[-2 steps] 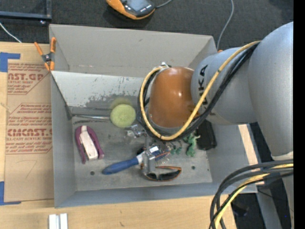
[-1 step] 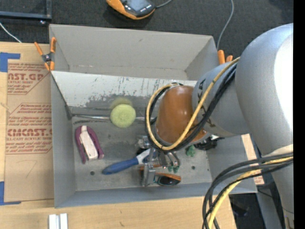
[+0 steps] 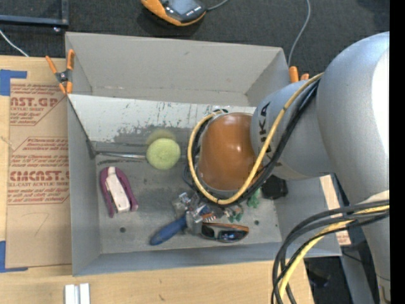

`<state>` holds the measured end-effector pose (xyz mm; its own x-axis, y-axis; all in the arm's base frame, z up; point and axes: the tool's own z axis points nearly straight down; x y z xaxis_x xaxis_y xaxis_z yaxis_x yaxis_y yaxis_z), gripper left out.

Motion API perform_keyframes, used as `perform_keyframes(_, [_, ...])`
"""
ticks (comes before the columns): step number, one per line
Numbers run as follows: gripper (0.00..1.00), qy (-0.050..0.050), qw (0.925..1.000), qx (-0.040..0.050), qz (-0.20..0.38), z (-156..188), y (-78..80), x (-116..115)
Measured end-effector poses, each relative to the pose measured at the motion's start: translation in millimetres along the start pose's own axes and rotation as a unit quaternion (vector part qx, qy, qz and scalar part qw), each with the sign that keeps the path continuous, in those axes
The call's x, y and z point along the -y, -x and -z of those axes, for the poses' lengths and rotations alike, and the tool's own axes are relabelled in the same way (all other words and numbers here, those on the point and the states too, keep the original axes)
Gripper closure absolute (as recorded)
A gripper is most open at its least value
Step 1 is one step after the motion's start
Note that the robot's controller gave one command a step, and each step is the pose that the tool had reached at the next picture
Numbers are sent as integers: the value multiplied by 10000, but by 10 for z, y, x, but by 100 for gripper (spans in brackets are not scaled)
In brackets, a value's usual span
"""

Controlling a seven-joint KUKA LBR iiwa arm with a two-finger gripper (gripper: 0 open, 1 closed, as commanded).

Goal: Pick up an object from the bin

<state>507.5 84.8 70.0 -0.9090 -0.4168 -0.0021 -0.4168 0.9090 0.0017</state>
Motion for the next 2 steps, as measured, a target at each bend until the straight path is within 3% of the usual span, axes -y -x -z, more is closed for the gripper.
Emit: perform_keyframes(2, [100,10,10000,-36,-5,69,-22,-6])
